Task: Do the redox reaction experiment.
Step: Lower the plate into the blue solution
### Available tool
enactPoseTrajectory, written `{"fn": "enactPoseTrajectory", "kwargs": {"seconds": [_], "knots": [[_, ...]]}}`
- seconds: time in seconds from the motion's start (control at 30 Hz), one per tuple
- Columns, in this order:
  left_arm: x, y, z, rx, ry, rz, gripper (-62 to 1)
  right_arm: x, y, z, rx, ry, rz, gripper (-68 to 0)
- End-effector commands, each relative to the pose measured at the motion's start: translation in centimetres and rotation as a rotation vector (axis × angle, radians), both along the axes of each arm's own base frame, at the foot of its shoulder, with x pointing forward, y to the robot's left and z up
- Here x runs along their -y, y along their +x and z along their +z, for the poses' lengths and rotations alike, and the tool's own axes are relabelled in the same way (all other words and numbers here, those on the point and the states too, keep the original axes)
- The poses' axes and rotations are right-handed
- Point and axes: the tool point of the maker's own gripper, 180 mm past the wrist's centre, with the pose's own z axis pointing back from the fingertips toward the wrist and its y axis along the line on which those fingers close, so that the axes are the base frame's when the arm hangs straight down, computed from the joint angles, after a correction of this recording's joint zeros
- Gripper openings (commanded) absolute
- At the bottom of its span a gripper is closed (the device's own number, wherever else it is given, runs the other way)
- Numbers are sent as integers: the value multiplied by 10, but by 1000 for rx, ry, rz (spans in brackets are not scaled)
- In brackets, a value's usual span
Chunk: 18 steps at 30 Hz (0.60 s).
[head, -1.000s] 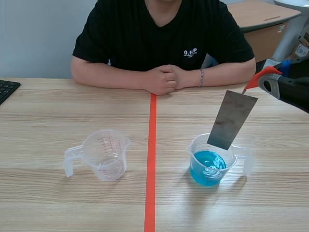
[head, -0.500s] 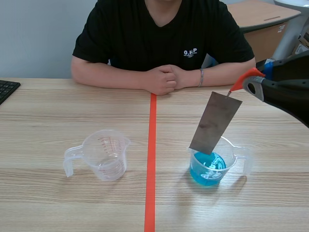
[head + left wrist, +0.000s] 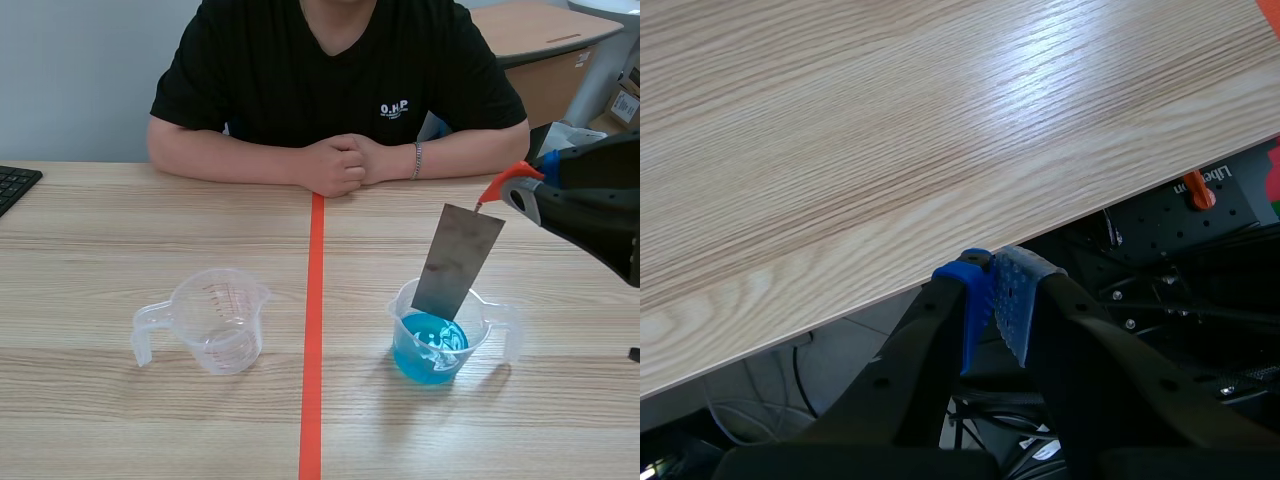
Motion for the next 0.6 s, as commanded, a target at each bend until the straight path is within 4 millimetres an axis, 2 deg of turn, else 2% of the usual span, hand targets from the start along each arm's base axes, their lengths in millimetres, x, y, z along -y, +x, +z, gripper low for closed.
{"fn": "enactPoseTrajectory", "kwargs": {"seconds": [0.0, 0.3, 0.57], "knots": [[4, 2, 3, 15, -16, 0, -563, 0, 3, 4, 15, 18, 2, -660], [4, 2, 3, 15, -16, 0, -563, 0, 20, -21, -15, 18, -42, -660], [4, 2, 3, 15, -16, 0, -563, 2, 27, -47, -43, -7, -92, -660]]}}
